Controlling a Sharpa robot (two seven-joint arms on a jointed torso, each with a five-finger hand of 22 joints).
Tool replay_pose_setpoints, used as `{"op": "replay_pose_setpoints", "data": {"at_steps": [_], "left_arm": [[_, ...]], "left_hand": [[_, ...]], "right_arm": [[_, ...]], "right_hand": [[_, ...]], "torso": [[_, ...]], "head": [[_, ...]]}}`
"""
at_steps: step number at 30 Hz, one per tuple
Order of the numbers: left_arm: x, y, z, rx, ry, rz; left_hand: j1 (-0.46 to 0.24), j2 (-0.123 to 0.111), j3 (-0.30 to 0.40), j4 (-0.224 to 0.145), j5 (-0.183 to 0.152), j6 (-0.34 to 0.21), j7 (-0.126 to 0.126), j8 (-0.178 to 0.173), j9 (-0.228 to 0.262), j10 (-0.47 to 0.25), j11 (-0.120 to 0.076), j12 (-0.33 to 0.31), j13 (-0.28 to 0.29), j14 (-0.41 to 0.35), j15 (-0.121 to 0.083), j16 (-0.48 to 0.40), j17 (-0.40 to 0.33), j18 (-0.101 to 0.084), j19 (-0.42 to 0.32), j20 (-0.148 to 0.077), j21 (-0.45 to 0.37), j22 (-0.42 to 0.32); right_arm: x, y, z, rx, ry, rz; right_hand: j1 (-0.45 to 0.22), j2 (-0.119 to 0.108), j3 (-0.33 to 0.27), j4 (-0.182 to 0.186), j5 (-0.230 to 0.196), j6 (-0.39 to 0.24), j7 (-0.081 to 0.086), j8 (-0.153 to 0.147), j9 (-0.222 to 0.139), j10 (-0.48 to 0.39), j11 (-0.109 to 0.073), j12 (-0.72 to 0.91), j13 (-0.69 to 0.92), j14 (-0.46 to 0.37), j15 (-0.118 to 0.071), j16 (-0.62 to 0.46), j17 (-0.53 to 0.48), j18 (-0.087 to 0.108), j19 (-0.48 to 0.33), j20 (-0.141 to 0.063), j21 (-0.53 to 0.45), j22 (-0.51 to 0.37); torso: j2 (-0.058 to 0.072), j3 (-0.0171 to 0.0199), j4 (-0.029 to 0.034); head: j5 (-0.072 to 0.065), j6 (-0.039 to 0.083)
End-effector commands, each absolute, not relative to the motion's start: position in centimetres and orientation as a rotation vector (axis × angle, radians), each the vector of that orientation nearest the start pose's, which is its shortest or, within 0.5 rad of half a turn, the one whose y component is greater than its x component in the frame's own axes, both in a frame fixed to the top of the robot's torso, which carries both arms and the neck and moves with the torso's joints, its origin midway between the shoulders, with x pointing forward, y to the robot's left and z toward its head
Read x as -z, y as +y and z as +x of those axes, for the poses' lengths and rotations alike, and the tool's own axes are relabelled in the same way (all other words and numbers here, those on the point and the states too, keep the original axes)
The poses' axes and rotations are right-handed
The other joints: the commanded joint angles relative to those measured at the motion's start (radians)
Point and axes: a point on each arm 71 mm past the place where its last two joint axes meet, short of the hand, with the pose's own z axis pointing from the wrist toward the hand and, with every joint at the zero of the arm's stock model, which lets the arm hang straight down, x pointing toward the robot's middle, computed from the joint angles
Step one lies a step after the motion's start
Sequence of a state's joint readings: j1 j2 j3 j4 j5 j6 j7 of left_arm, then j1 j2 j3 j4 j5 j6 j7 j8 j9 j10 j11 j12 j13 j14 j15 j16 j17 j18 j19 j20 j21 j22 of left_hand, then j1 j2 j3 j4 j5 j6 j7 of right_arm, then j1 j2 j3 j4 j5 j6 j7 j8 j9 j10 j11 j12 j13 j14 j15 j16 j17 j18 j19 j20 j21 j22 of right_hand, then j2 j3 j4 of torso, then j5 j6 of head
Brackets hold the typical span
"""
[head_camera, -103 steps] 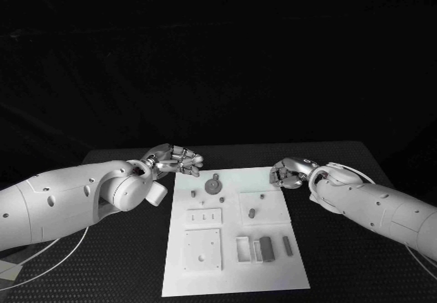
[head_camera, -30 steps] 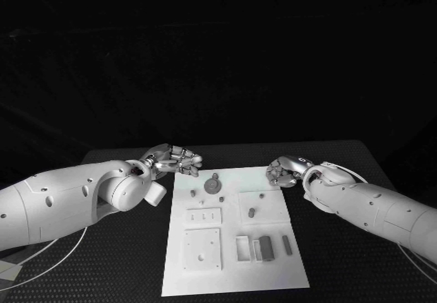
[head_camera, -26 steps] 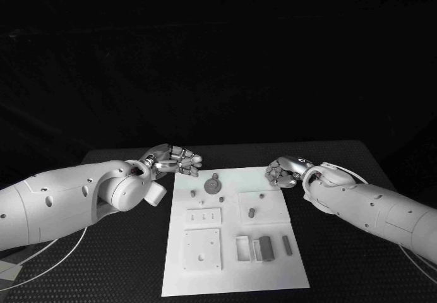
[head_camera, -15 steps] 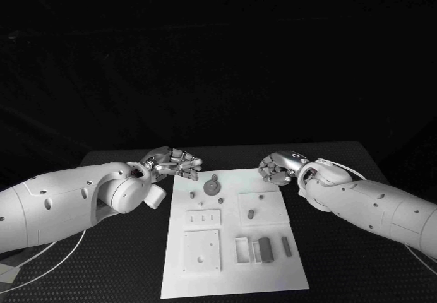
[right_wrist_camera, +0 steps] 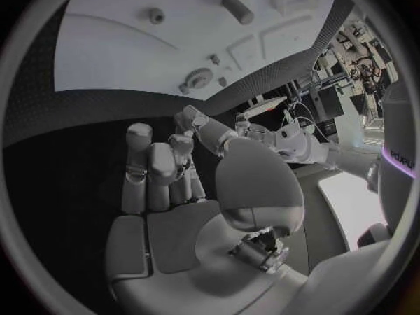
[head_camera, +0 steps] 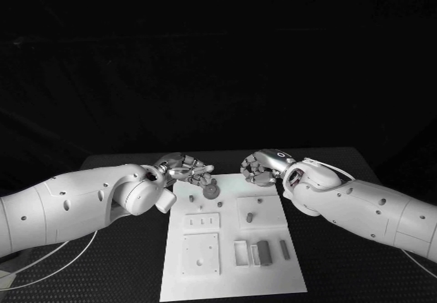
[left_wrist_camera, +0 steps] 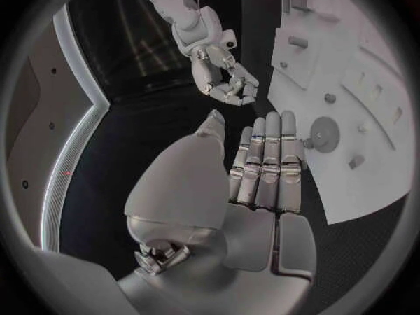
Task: Assemble the parts on the task board
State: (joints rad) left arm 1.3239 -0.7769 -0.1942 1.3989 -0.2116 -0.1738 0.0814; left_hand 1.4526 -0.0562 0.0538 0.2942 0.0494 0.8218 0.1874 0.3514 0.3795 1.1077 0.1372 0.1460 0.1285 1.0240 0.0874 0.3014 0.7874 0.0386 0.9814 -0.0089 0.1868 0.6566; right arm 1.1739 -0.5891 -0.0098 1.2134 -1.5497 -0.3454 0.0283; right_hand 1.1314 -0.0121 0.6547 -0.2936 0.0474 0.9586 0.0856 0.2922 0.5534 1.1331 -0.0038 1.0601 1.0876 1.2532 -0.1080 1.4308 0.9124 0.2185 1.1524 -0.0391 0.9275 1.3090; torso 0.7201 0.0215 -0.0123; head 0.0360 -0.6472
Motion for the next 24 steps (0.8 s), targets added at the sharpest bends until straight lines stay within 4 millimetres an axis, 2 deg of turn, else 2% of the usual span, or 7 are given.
{"op": "replay_pose_setpoints", "data": {"at_steps": [1, 7, 14, 17, 19, 21, 24], "left_arm": [[20.3, 20.0, 50.8, 1.226, 1.886, -0.934], [21.3, 18.5, 50.0, 1.242, 1.923, -0.990], [21.9, 17.8, 49.6, 1.252, 1.946, -1.001], [22.0, 17.6, 49.4, 1.262, 1.955, -1.007], [22.1, 17.5, 49.3, 1.272, 1.965, -1.015], [22.1, 17.4, 49.1, 1.278, 1.965, -1.021], [22.1, 17.3, 49.0, 1.287, 1.962, -1.028]], "left_hand": [[-0.011, -0.002, 0.007, -0.002, 0.000, 0.001, 0.000, 0.002, 0.000, 0.005, -0.001, 0.002, 0.001, 0.007, 0.000, 0.003, 0.002, 0.006, 0.002, -0.002, 0.004, 0.002], [-0.020, 0.001, 0.013, -0.002, 0.000, 0.010, -0.003, 0.005, 0.000, -0.001, 0.002, -0.003, 0.001, 0.000, 0.003, -0.003, 0.007, 0.003, -0.005, -0.001, 0.000, 0.003], [-0.032, 0.000, 0.014, -0.001, 0.000, 0.015, -0.005, 0.005, 0.000, -0.003, 0.003, -0.005, 0.002, -0.004, 0.004, -0.006, 0.011, 0.002, -0.009, 0.000, -0.002, 0.006], [-0.041, -0.002, 0.013, -0.001, 0.000, 0.016, -0.008, 0.005, 0.000, -0.005, 0.004, -0.007, 0.002, -0.006, 0.005, -0.008, 0.014, 0.002, -0.011, 0.001, -0.003, 0.007], [-0.046, -0.002, 0.014, -0.001, 0.000, 0.017, -0.009, 0.005, 0.000, -0.005, 0.004, -0.007, 0.003, -0.005, 0.005, -0.008, 0.016, 0.002, -0.011, 0.001, -0.003, 0.008], [-0.049, -0.004, 0.017, -0.002, 0.000, 0.020, -0.010, 0.004, 0.000, 0.018, -0.006, 0.006, 0.013, 0.015, -0.003, 0.007, 0.032, 0.005, -0.002, -0.004, 0.004, 0.014], [-0.051, -0.005, 0.020, -0.002, 0.000, 0.021, -0.010, 0.002, -0.001, 0.023, -0.010, 0.011, 0.022, 0.021, -0.009, 0.018, 0.052, 0.004, 0.005, -0.009, 0.010, 0.022]], "right_arm": [[19.8, -14.2, 52.6, -0.638, 1.581, -0.262], [19.2, -12.1, 51.3, -0.686, 1.571, -0.258], [18.9, -10.4, 50.4, -0.724, 1.575, -0.264], [18.9, -9.9, 50.3, -0.731, 1.580, -0.266], [18.9, -9.7, 50.3, -0.735, 1.582, -0.267], [18.9, -9.5, 50.2, -0.739, 1.585, -0.267], [19.0, -9.3, 50.2, -0.743, 1.587, -0.271]], "right_hand": [[-0.002, -0.006, 0.005, 0.001, 0.003, 0.028, 0.019, 0.014, 0.014, 0.006, -0.004, -0.006, -0.001, 0.000, -0.005, 0.001, 0.000, 0.043, 0.004, -0.003, 0.003, 0.018], [-0.002, -0.007, 0.006, 0.001, 0.003, 0.028, 0.019, 0.014, 0.014, 0.007, -0.004, -0.007, -0.002, 0.000, -0.006, 0.000, 0.000, 0.043, 0.004, -0.003, 0.003, 0.018], [-0.003, -0.008, 0.007, 0.001, 0.003, 0.030, 0.018, 0.014, 0.014, 0.008, -0.004, -0.008, -0.003, 0.001, -0.006, -0.001, -0.001, 0.043, 0.005, -0.003, 0.003, 0.017], [-0.003, -0.008, 0.007, 0.001, 0.003, 0.030, 0.018, 0.014, 0.014, 0.008, -0.005, -0.008, -0.003, 0.002, -0.006, -0.001, -0.001, 0.043, 0.006, -0.003, 0.003, 0.017], [-0.003, -0.009, 0.007, 0.001, 0.003, 0.030, 0.018, 0.014, 0.014, 0.009, -0.005, -0.008, -0.004, 0.002, -0.006, -0.002, -0.001, 0.043, 0.006, -0.003, 0.003, 0.017], [-0.003, -0.009, 0.007, 0.001, 0.003, 0.030, 0.018, 0.014, 0.014, 0.009, -0.005, -0.009, -0.004, 0.002, -0.007, -0.002, -0.002, 0.043, 0.006, -0.003, 0.003, 0.017], [-0.003, -0.009, 0.007, 0.001, 0.003, 0.030, 0.018, 0.014, 0.014, 0.009, -0.005, -0.009, -0.004, 0.002, -0.007, -0.002, -0.002, 0.043, 0.006, -0.003, 0.002, 0.017]], "torso": [[-0.015, -0.0059, -0.0057], [-0.031, -0.0099, -0.0081], [-0.043, -0.0119, -0.0093], [-0.046, -0.0132, -0.0103], [-0.046, -0.0130, -0.0115], [-0.046, -0.0128, -0.0128], [-0.044, -0.0124, -0.0131]], "head": [[0.005, -0.001], [0.017, -0.008], [0.029, -0.014], [0.032, -0.015], [0.040, -0.015], [0.044, -0.016], [0.043, -0.015]]}}
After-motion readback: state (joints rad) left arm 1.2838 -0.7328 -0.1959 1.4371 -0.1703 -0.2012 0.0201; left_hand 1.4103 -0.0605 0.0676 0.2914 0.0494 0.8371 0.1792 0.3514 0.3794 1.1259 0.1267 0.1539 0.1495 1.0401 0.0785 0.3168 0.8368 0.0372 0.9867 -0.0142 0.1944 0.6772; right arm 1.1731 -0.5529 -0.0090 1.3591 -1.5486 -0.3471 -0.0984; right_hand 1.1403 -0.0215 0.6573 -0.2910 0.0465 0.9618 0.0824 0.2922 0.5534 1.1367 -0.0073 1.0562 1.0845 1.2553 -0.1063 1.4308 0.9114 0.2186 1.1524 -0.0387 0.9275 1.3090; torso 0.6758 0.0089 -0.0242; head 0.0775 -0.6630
